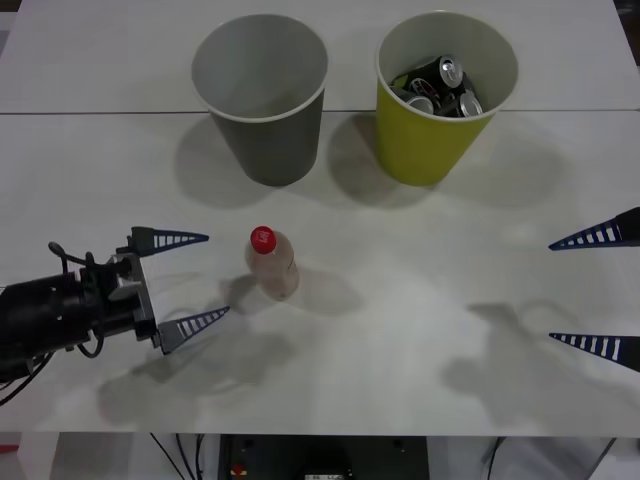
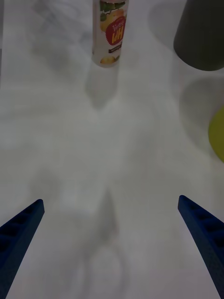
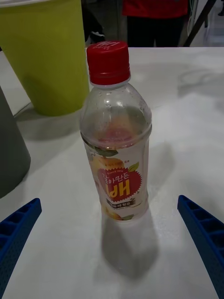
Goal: Put the can into the green bin and the plastic bottle into the gray bin
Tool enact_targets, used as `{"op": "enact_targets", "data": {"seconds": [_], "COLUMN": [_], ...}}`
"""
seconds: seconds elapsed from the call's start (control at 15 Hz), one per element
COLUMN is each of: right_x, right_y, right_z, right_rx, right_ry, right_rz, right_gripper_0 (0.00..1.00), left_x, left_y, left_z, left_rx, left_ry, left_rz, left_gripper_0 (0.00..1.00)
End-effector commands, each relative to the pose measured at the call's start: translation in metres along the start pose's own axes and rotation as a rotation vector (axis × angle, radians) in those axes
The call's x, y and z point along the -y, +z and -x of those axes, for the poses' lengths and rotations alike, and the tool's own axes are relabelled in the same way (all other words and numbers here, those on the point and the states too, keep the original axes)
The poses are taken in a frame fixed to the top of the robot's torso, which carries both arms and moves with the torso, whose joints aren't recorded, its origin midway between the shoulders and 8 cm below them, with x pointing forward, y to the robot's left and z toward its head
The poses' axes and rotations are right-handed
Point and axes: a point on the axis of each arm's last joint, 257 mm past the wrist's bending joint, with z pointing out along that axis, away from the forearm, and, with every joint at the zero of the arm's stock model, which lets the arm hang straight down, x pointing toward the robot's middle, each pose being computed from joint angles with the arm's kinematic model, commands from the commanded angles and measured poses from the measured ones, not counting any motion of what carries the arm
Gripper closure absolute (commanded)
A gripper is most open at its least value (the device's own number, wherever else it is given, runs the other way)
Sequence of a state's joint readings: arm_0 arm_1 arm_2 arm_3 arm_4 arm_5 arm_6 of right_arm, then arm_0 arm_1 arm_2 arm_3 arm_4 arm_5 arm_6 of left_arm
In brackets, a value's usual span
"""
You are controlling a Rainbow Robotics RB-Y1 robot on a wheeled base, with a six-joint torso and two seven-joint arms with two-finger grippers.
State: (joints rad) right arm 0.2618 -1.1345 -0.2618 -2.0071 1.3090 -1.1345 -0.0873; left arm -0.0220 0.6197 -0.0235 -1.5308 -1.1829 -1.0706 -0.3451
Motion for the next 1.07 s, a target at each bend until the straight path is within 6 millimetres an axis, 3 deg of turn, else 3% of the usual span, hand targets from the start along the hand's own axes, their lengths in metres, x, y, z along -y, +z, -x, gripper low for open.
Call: {"op": "enact_targets", "data": {"seconds": [0.07,0.6,1.07], "right_x": [0.000,0.000,0.000], "right_y": [0.000,0.000,0.000], "right_z": [0.000,0.000,0.000], "right_rx": [0.000,0.000,0.000], "right_ry": [0.000,0.000,0.000], "right_rz": [0.000,0.000,0.000], "right_gripper_0": [0.00,0.00,0.00], "left_x": [0.003,0.006,0.014], "left_y": [0.016,0.064,0.092], "left_z": [0.003,0.007,0.018], "left_rx": [0.008,0.063,0.094], "left_ry": [0.004,-0.040,-0.029], "left_rz": [-0.001,-0.020,-0.025], "left_gripper_0": [0.00,0.00,0.00]}}
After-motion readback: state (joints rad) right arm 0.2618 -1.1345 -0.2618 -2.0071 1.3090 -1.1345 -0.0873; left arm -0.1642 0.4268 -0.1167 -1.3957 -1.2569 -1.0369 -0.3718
